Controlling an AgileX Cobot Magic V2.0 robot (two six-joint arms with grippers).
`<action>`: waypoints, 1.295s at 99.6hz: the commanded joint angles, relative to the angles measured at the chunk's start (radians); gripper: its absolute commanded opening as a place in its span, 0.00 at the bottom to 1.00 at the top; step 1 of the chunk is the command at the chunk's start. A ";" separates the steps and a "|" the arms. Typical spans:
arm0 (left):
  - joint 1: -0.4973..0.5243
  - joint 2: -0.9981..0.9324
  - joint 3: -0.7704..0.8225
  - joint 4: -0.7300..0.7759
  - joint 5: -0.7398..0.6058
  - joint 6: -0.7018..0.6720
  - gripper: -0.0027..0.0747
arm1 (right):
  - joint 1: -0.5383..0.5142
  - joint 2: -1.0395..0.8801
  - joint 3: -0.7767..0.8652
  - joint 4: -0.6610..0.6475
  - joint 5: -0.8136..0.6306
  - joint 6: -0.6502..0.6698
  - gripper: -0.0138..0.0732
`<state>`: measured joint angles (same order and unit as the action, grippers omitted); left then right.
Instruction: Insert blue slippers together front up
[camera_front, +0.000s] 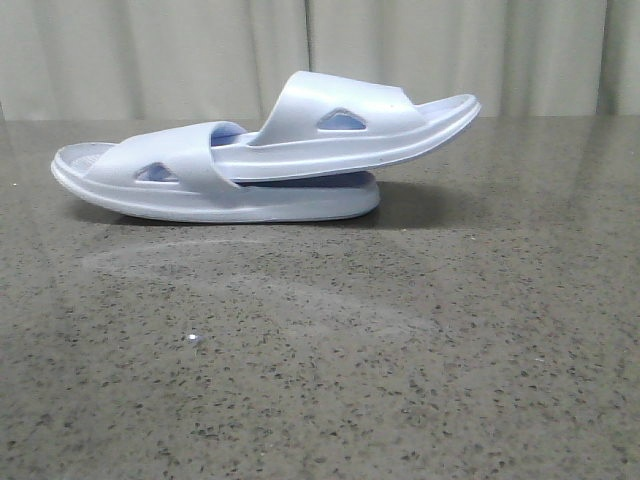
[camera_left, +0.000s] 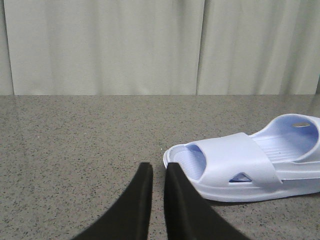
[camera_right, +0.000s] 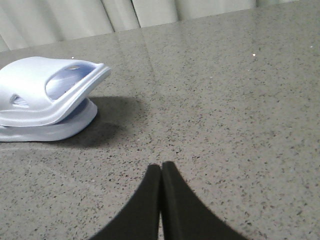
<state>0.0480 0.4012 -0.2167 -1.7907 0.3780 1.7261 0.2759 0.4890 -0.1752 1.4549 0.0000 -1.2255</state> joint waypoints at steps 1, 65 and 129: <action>-0.006 0.005 -0.036 -0.070 0.037 0.004 0.05 | 0.002 -0.002 -0.026 0.022 -0.009 -0.015 0.07; -0.006 0.005 -0.036 -0.070 0.037 0.004 0.05 | 0.002 -0.002 -0.026 0.022 -0.009 -0.015 0.07; -0.002 0.005 -0.038 0.005 -0.029 -0.076 0.05 | 0.002 -0.002 -0.026 0.022 -0.009 -0.015 0.07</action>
<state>0.0480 0.4012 -0.2167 -1.7957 0.3615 1.7208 0.2759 0.4890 -0.1752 1.4719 0.0000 -1.2278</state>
